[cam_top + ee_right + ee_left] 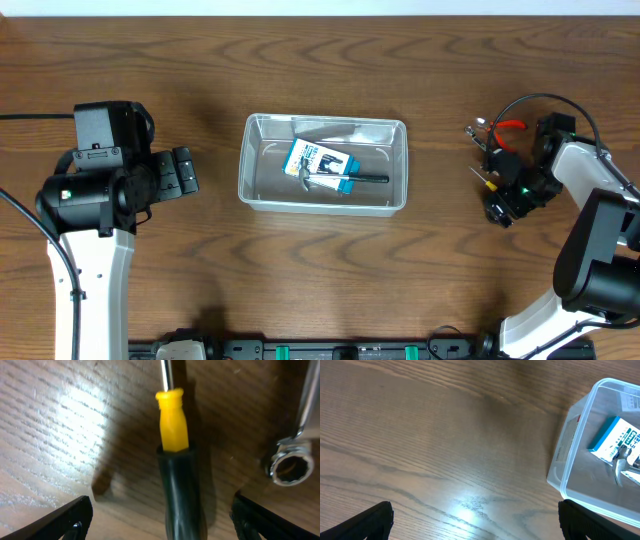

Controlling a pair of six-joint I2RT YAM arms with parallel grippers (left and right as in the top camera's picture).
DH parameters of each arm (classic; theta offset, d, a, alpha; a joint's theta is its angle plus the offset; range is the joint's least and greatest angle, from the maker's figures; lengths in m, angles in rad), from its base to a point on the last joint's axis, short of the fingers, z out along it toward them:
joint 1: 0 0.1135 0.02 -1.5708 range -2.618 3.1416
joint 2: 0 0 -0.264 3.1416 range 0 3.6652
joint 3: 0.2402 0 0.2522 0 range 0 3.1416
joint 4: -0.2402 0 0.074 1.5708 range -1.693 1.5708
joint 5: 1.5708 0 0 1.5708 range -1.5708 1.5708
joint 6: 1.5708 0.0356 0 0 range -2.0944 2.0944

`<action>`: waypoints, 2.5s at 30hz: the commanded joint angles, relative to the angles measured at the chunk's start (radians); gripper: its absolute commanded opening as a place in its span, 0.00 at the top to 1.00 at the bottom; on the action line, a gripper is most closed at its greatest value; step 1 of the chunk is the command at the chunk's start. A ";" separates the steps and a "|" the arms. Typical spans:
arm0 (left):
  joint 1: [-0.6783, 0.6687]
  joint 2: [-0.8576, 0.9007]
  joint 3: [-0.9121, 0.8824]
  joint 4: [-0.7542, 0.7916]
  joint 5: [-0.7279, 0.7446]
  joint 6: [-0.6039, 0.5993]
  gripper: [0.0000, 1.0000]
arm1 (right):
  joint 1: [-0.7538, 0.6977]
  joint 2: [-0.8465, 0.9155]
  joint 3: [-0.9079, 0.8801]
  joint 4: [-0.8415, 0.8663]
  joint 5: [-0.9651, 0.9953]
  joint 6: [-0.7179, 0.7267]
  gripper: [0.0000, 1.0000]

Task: Pack container
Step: 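Lower the right gripper and grasp the yellow-handled screwdriver, then carry the screwdriver left and lower it into the container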

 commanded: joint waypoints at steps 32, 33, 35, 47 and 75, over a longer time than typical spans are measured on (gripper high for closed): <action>0.004 -0.007 0.005 -0.022 0.003 -0.009 0.02 | -0.001 0.115 0.007 0.005 -0.044 0.035 0.36; 0.004 -0.007 0.005 -0.022 0.003 -0.009 0.02 | 0.000 0.115 0.007 0.005 -0.044 0.035 0.39; 0.004 -0.007 0.005 -0.022 0.003 -0.009 0.02 | 0.000 0.115 0.007 0.005 -0.044 0.035 0.46; 0.004 -0.007 0.005 -0.022 0.002 -0.009 0.02 | 0.000 0.115 0.007 0.005 -0.044 0.046 0.58; 0.004 -0.007 0.005 -0.021 0.003 -0.008 0.02 | 0.002 0.093 0.038 0.024 -0.063 0.079 0.78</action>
